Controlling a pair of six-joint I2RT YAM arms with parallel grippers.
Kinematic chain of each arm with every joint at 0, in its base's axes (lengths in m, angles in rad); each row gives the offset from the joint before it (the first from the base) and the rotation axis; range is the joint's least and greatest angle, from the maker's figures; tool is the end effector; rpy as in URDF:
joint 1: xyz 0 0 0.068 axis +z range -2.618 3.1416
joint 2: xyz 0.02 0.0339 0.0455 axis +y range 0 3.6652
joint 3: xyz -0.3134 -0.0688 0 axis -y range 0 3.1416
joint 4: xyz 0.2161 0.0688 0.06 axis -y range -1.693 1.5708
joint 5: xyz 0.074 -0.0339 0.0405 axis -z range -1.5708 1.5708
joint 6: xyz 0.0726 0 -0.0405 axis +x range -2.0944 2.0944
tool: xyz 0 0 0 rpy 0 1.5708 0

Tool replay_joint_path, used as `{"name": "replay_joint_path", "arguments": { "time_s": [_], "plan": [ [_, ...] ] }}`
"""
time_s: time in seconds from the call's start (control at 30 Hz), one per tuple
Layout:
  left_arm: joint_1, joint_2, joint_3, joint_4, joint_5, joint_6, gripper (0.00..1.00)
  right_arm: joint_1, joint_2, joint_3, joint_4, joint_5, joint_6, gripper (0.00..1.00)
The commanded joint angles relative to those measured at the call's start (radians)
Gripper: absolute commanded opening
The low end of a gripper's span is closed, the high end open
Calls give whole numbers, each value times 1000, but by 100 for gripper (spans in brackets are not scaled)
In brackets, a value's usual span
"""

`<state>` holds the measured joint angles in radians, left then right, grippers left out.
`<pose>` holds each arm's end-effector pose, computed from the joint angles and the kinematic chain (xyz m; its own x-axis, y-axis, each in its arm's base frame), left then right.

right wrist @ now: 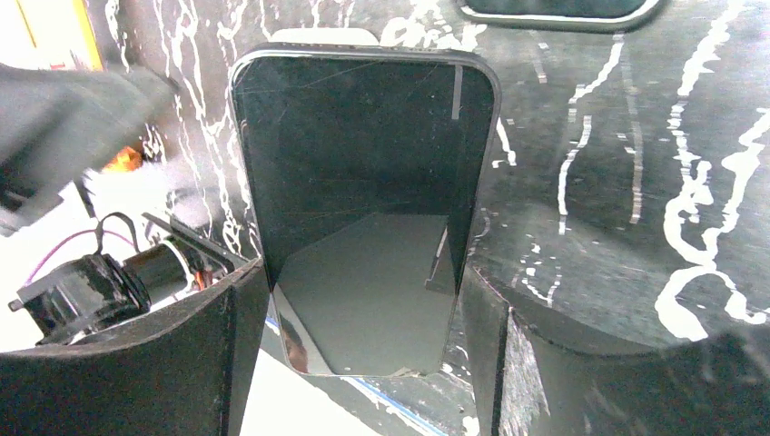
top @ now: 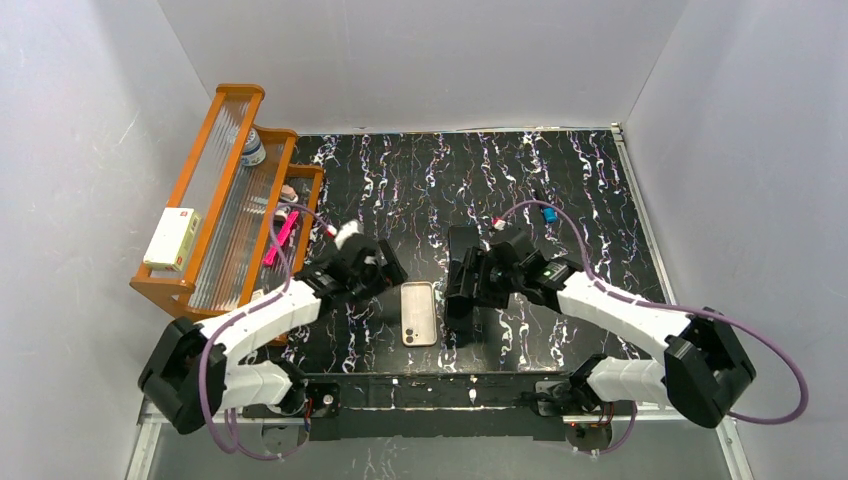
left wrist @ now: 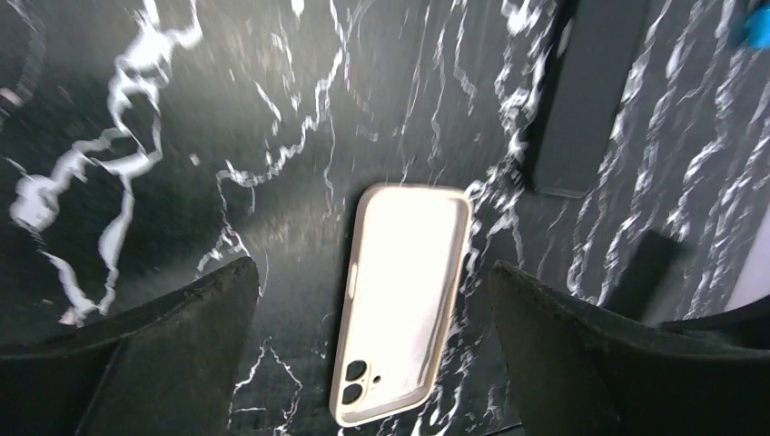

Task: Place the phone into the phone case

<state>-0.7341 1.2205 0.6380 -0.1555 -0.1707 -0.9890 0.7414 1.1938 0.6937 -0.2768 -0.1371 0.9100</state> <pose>0.1817 -0.1473 0.2412 -0.7481 -0.4339 -0.5020 -0.1058 0.8249 -0.5553 0.1608 0.1607 0.2516 -0.9023 0.2343 -0.3620 -0.0465 0.7818 0.6218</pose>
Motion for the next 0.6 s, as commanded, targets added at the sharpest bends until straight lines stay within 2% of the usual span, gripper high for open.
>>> {"name": "replay_joint_path", "arguments": {
  "time_s": [0.0, 0.1, 0.23, 0.57],
  "plan": [
    [109, -105, 133, -139, 71, 138, 98, 69, 53, 107, 94, -2, -1, 48],
    [132, -141, 266, -268, 58, 232, 98, 106, 118, 154, 104, -2, 2, 48],
    [134, -213, 362, -364, 5, 309, 98, 154, 207, 221, 108, 12, 4, 48],
    [134, -413, 356, -411, -92, 355, 98, 226, 378, 304, 134, 21, 42, 48]
  ]
}}
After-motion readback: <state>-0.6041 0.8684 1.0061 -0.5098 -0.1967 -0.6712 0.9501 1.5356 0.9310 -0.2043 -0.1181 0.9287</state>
